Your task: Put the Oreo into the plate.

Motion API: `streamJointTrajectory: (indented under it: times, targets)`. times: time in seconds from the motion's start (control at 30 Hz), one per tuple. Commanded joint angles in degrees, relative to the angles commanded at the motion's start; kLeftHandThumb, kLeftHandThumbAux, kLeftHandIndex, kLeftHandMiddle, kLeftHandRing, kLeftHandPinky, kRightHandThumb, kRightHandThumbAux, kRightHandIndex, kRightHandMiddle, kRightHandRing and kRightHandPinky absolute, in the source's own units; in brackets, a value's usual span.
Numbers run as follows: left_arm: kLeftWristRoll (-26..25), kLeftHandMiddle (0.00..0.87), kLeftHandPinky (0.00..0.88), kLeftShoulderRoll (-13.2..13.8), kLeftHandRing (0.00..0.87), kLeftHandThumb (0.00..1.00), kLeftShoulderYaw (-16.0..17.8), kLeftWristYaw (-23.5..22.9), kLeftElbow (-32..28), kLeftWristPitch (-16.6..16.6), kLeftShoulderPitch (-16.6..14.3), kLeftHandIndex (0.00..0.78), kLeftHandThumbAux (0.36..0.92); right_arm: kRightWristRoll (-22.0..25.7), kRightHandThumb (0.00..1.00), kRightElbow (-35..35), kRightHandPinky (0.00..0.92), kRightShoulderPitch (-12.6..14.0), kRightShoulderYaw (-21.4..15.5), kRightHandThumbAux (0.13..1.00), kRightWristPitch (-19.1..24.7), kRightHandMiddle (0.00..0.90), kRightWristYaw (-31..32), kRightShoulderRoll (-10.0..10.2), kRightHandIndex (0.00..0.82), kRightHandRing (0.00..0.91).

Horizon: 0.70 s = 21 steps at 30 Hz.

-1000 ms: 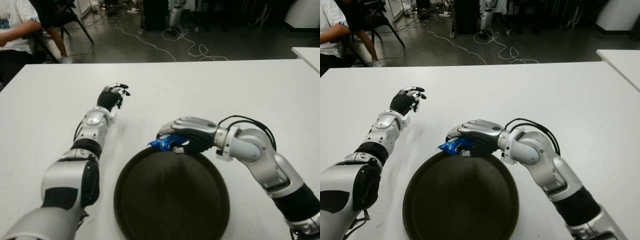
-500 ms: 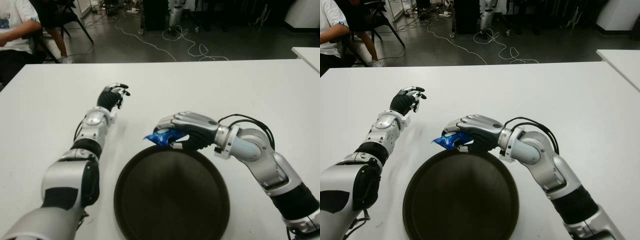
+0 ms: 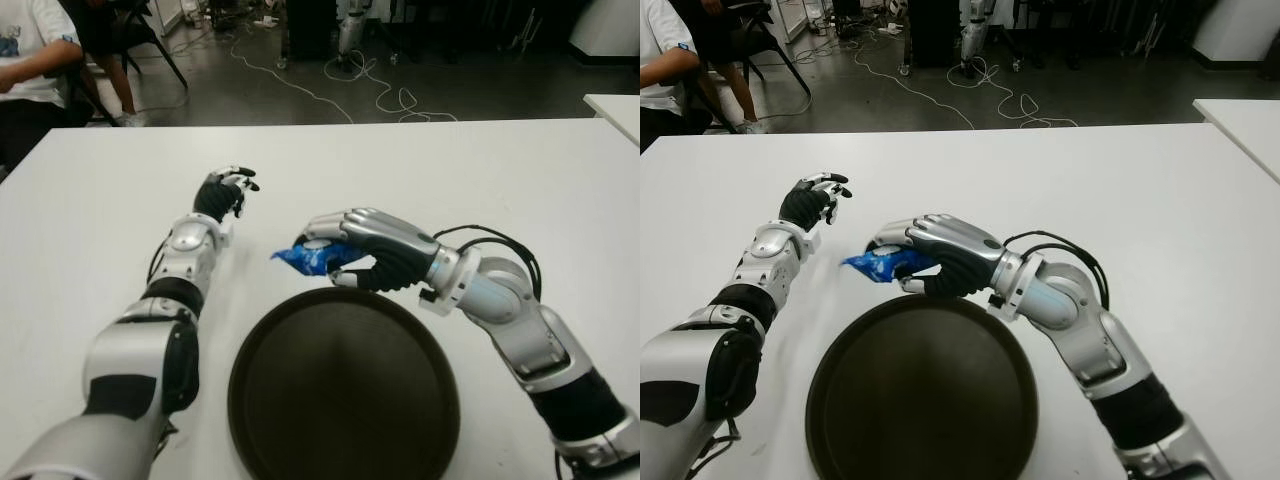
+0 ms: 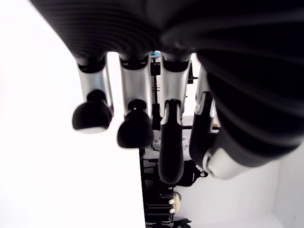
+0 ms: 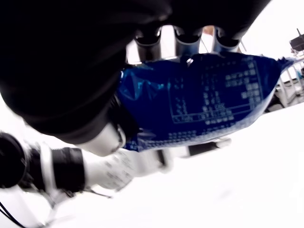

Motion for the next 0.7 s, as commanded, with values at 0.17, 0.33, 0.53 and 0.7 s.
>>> streamJointTrajectory:
  times: [0.17,0.33,0.53,0.7]
  targets:
    - [-0.2,0.544,0.825,0.0,0.805,0.852,0.2,-0.3,0.0,-0.1,0.0,0.409,0.663,1.3,0.679,1.1,0.604,1.1,0.1,0.735,-1.2,0.655,-1.2,1.5,0.424,0.652]
    - [-0.1,0.547,0.814,-0.1,0.790,0.853,0.2,-0.5,0.0,-0.1,0.0,0.409,0.662,1.8,0.678,2.4,0.589,1.7,0.1,0.736,-2.6,0.589,-1.8,2.6,0.422,0.605]
    - [0.0,0.548,0.818,-0.2,0.786,0.855,0.2,-0.3,0.0,-0.1,-0.1,0.411,0.662,2.8,0.670,4.2,0.392,2.3,0.6,0.741,-4.4,0.380,-1.6,3.1,0.411,0.389]
    - [0.3,0.547,0.813,-0.2,0.783,0.854,0.1,0.1,0.0,-0.1,-0.1,0.410,0.661,4.5,0.662,3.0,0.297,2.4,0.8,0.746,-2.4,0.261,0.6,2.5,0.397,0.271]
